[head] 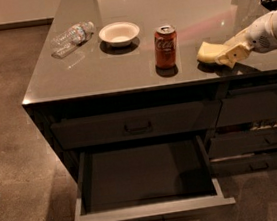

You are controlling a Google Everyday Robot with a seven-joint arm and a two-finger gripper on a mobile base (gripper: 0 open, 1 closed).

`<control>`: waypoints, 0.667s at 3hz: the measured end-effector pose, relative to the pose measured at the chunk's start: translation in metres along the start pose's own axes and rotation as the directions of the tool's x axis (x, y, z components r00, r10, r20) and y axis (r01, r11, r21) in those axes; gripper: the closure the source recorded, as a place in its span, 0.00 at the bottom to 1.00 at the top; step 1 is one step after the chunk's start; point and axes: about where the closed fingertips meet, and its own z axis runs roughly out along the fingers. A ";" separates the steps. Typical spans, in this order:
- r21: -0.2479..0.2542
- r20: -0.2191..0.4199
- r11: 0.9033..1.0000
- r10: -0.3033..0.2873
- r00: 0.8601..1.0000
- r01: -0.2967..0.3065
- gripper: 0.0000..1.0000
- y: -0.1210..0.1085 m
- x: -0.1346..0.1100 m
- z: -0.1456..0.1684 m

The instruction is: Pick sponge from middle drawer and place on counter

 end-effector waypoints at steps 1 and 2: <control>-0.005 0.000 1.000 0.000 1.000 0.000 0.35 0.001 0.000 0.003; -0.011 0.000 1.000 0.000 1.000 0.000 0.11 0.003 0.000 0.006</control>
Offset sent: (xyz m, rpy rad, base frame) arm 0.0009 0.0022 -0.0021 0.0021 0.0027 0.0038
